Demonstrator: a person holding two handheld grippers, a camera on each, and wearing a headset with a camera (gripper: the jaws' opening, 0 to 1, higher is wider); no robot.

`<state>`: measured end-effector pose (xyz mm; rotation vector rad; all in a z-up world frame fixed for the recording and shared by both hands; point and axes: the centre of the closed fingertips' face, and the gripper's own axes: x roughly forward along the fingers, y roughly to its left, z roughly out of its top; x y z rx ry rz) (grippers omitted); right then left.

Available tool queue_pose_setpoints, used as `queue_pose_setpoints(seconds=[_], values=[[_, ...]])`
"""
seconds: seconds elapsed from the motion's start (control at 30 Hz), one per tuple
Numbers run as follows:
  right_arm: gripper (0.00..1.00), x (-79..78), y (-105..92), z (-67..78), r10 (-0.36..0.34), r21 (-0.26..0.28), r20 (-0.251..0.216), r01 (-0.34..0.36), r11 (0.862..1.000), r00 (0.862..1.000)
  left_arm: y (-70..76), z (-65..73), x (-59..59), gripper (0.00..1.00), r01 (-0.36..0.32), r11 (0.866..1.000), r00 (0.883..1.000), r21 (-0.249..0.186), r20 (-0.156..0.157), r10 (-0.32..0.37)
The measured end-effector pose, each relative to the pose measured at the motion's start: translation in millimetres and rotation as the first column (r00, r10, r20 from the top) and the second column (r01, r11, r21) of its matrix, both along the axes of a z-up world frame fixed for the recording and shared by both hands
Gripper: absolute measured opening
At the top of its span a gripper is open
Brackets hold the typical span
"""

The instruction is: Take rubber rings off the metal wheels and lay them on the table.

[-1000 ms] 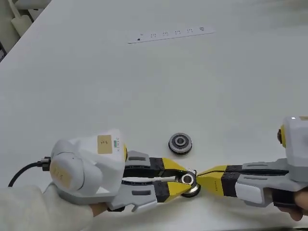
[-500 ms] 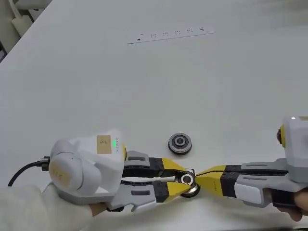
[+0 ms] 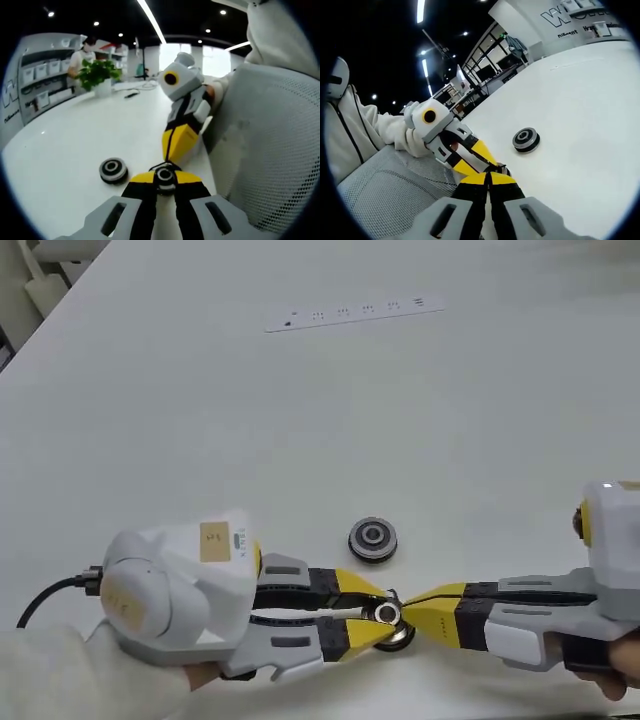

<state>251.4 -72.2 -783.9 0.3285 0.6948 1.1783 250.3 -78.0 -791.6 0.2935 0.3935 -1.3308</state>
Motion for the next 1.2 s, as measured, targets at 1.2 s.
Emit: queue_pose_setpoints(seconds=[1.2], values=[[0.0,5.4,-5.3,-3.0,-0.034,0.001,-0.022,0.034,0.999,0.999,0.1,1.3,-1.1,0.16,-0.035,0.999,0.996,0.009,-0.079,0.036]])
